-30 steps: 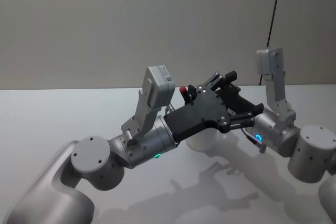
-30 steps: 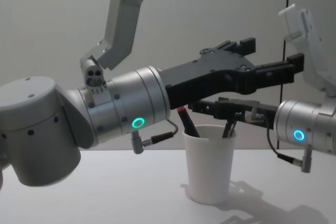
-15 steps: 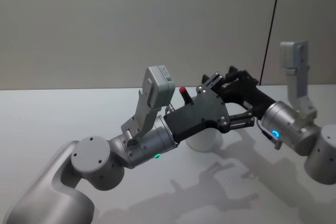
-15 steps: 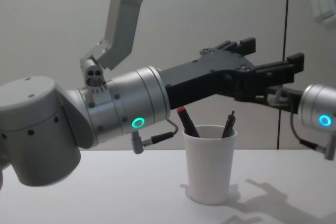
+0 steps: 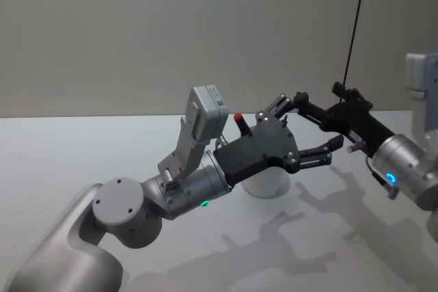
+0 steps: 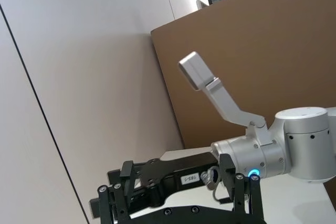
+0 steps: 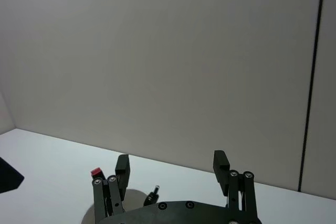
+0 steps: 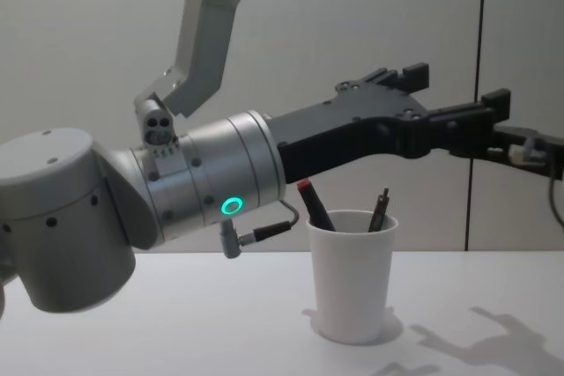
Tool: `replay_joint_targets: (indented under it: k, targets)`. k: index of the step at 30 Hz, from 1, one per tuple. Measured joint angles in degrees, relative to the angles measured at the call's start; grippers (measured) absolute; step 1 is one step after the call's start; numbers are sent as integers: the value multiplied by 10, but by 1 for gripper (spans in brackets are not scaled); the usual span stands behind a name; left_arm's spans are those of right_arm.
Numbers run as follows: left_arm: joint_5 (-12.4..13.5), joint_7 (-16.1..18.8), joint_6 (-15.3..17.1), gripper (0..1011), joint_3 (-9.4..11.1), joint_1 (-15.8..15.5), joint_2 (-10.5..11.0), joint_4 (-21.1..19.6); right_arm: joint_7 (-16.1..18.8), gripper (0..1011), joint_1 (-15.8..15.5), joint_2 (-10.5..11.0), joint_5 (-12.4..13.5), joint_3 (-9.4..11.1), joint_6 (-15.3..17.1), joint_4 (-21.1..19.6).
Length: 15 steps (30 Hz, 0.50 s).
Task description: Place the pen into the pen holder.
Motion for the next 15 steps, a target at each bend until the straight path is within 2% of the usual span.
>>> replay_joint_targets:
  k: [15]
  targets:
    - [0, 0, 0, 1001, 0, 0, 0, 0, -62, 1002, -59, 41, 7, 23, 7, -78]
